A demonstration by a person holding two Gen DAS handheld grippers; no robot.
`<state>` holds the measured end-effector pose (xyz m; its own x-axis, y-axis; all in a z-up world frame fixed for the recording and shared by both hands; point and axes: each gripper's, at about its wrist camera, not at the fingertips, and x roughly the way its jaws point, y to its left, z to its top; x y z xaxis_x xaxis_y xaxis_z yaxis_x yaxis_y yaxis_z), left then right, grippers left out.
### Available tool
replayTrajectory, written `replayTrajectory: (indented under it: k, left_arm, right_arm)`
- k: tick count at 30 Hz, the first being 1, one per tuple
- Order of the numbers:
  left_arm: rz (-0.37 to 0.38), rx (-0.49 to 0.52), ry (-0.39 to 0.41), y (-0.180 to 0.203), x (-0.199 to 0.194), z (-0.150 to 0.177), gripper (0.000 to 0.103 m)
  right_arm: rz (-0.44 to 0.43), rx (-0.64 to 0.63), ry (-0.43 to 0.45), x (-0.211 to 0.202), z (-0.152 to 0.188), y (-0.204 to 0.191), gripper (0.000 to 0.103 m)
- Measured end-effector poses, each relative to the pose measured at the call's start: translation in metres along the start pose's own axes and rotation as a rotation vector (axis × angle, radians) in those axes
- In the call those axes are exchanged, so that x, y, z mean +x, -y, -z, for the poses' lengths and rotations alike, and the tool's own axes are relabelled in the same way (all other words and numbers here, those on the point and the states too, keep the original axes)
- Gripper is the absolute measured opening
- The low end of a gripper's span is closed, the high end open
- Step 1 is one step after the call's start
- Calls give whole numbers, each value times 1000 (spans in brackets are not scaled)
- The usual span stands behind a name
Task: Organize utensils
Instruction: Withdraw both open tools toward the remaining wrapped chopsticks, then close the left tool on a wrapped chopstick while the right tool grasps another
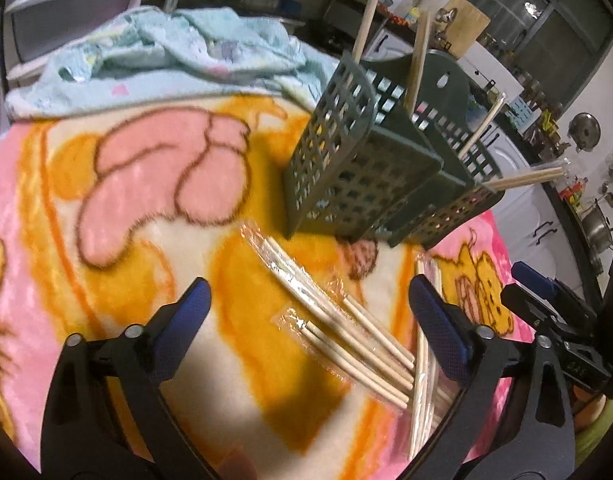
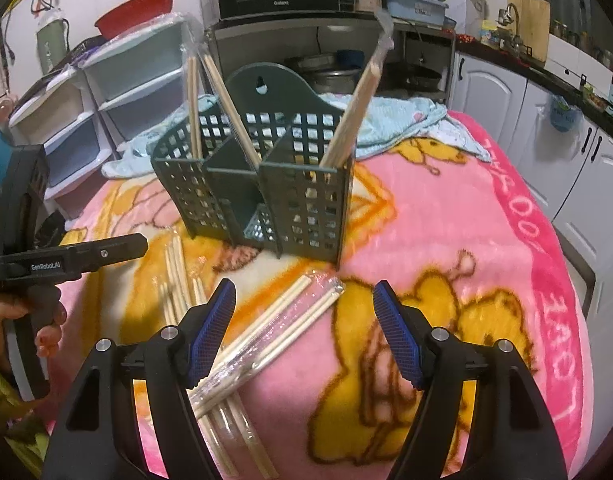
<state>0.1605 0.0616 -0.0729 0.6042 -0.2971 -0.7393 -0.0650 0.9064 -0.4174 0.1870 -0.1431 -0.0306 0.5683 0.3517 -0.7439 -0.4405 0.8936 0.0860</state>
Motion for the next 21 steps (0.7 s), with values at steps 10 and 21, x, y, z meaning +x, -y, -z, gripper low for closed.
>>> replayTrajectory:
  k: [10,21]
  left_arm:
    - [37,-97,-88,-13,31,-3,52]
    - [0,-105,-97,-19,40,-8,33]
  right_arm:
    - [-4,75,-73,28,10,14,66]
    - [-54,194,-182,71,6,32,43]
